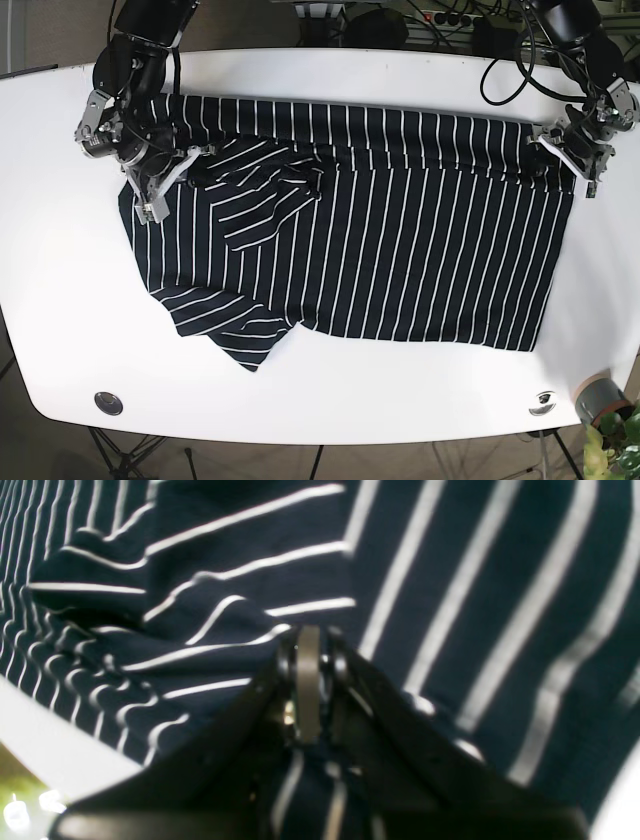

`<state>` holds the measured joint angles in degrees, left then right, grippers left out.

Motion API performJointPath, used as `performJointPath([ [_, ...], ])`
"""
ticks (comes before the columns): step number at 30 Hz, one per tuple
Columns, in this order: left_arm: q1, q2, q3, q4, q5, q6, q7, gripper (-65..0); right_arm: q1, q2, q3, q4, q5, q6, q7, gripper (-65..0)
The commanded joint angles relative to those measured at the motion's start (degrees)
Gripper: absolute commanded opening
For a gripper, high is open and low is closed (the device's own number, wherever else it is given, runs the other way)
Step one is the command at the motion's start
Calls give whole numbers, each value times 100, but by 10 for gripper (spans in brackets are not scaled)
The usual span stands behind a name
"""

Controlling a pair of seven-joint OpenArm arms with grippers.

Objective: Fold the T-shirt properly

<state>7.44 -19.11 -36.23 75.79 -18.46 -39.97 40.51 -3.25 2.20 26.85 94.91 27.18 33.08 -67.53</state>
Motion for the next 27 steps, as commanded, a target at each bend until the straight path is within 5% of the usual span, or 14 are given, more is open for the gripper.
performJointPath([
  [1, -19, -97, -30, 21, 30, -3, 50, -253, 232, 66, 176, 139, 82, 46, 137, -623],
  [15, 7, -97, -12, 47, 30, -3, 50, -253, 610, 312, 203, 131, 91, 46, 85, -607],
  [24, 16, -97, -39, 47, 30, -3, 50, -253, 584, 13, 194, 95, 29, 2, 32, -212],
  [27, 16, -97, -30, 47, 30, -3, 50, -253, 839, -39, 18, -116, 29, -7, 32, -173],
])
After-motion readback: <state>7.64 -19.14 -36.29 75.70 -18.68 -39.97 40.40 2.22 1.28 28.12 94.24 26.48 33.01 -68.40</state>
